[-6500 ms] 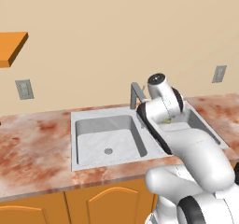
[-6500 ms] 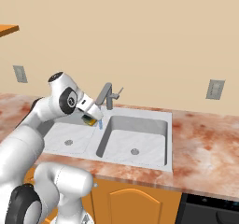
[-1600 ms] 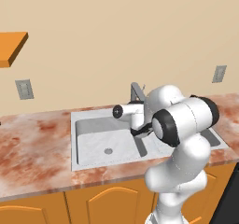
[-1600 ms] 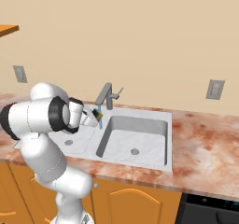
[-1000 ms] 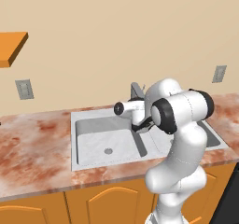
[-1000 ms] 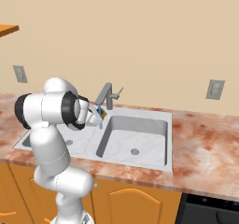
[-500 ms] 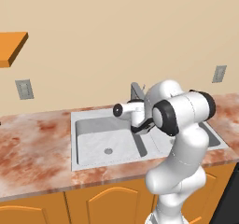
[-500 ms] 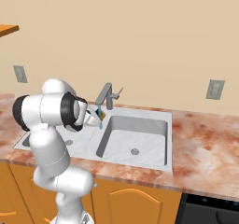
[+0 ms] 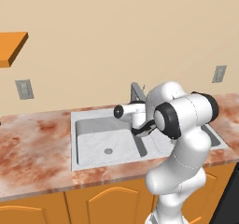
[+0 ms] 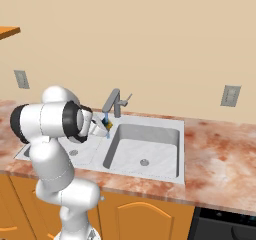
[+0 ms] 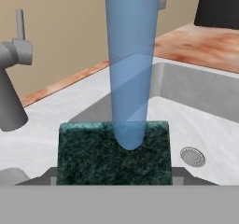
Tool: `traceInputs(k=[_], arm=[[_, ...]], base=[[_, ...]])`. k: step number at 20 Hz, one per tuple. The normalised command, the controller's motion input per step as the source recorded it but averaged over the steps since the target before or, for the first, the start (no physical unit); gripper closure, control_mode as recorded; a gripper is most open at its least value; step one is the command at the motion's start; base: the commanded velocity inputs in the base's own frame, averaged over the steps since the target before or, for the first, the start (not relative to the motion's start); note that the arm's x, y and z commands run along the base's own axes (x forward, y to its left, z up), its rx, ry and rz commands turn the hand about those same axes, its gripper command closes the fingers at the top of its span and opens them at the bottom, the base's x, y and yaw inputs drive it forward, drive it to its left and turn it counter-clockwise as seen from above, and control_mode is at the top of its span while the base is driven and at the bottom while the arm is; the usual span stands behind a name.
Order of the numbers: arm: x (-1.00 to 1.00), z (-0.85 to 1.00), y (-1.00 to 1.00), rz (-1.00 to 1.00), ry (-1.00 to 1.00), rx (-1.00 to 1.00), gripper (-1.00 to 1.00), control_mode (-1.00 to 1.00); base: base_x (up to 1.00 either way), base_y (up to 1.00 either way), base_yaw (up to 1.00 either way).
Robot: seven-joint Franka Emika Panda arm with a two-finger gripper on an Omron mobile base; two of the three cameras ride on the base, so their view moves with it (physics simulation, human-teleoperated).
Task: Soak the sponge with water for a few seconds and then drop it inside the sink.
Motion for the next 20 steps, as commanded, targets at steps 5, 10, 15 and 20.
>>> traceInputs(k=[5,10,15,20], arm=[[0.00,0.00,0.00,0.00,0.00,0.00,1.00,-1.00],[0.00,0.00,0.03,0.00,0.00,0.01,1.00,-1.00],[0.00,0.19,0.25,0.00,0.00,0.10,1.00,-1.00],[-0.05,0.32,0.42,0.00,0.00,0.13,1.00,-1.00]], base=[[0.00,0.00,0.00],[0.00,0.00,0.00],[0.00,0.00,0.00],[0.00,0.00,0.00]])
